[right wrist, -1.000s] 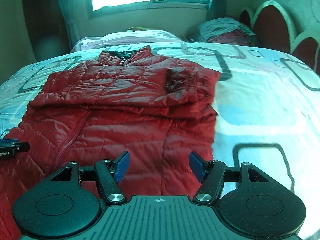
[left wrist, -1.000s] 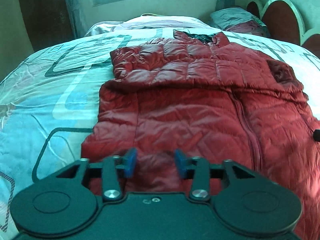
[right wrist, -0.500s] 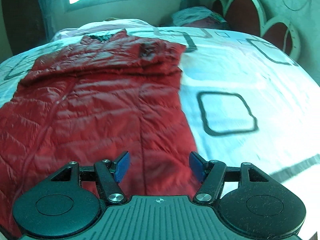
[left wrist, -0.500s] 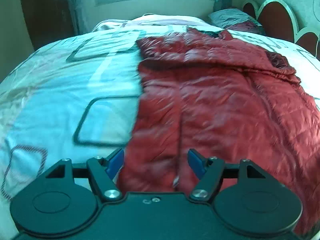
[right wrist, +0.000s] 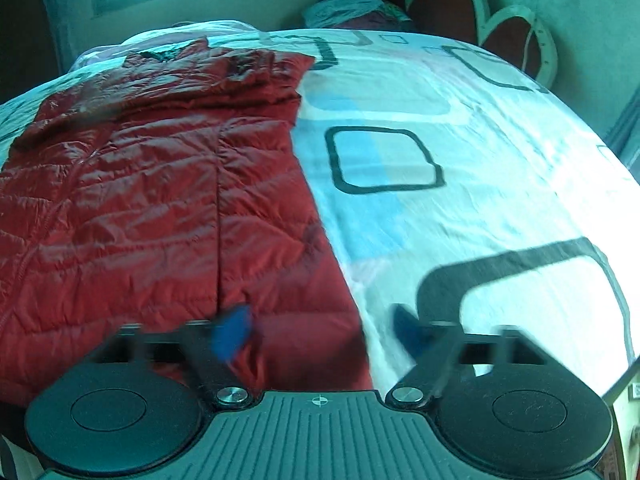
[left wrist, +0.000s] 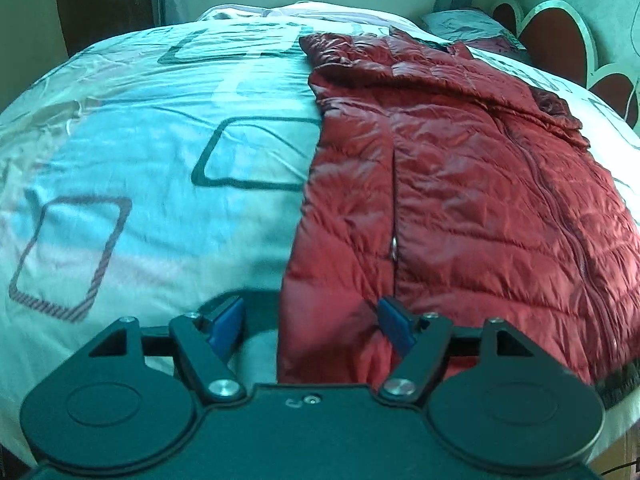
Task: Fold large clothes
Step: 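Grasp the red jacket hem with both grippers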
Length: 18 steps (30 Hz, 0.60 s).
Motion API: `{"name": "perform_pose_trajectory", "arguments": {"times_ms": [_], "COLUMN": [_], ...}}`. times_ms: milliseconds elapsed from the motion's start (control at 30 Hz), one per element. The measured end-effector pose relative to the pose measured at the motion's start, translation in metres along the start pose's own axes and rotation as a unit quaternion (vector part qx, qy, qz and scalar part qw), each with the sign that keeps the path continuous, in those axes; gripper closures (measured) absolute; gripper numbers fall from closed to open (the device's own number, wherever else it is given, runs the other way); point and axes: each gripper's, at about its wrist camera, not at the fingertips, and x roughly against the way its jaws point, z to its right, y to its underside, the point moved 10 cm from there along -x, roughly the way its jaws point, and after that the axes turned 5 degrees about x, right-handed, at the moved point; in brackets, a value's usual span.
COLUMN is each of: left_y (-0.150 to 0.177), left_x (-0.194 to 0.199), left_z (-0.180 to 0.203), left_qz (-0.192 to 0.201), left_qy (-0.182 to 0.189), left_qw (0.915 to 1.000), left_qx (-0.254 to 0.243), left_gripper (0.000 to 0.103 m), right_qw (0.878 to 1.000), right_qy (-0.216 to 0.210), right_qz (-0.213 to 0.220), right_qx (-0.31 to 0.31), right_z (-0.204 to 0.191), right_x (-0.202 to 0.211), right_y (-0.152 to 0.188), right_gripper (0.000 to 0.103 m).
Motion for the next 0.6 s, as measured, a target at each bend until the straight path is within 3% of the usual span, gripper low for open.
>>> {"name": "perform_pose_trajectory", "arguments": {"times_ms": [100,200,267,400,433,467,533,600], "left_y": [0.006,0.008,0.010,0.012,0.012,0.011,0.008,0.003], "left_x": [0.002,0.006,0.008,0.009,0.009,0.010,0.011,0.014], "left_z": [0.001,0.004,0.008,0.016,0.017,0.018,0.017,0.016], "left_qz": [-0.004,-0.006,-0.007,-0.011,-0.013,-0.014,-0.016,-0.015], "left_qy": [0.017,0.033,0.043,0.057,0.063,0.068,0.077,0.087], "left_qw": [0.9998,0.9994,0.9990,0.9983,0.9979,0.9975,0.9966,0.9953], "left_qx": [0.008,0.011,0.008,0.004,0.006,0.013,0.024,0.040], "left_gripper": [0.040,0.055,0.070,0.090,0.094,0.096,0.097,0.098], "right_qw": [1.000,0.999,0.998,0.996,0.995,0.995,0.994,0.993], "right_qy": [-0.008,-0.028,-0.055,-0.069,-0.078,-0.082,-0.087,-0.091], "right_qz": [-0.006,-0.015,-0.024,-0.026,-0.027,-0.028,-0.027,-0.027], "right_qx": [0.001,-0.016,-0.032,-0.045,-0.051,-0.056,-0.059,-0.066], "right_z": [-0.001,-0.003,-0.006,-0.013,-0.014,-0.015,-0.016,-0.015], "right_x": [0.004,0.006,0.007,0.010,0.011,0.012,0.015,0.017], "right_y": [0.009,0.017,0.021,0.022,0.022,0.021,0.019,0.016], "right_gripper": [0.010,0.010,0.035,0.045,0.057,0.073,0.088,0.089]}}
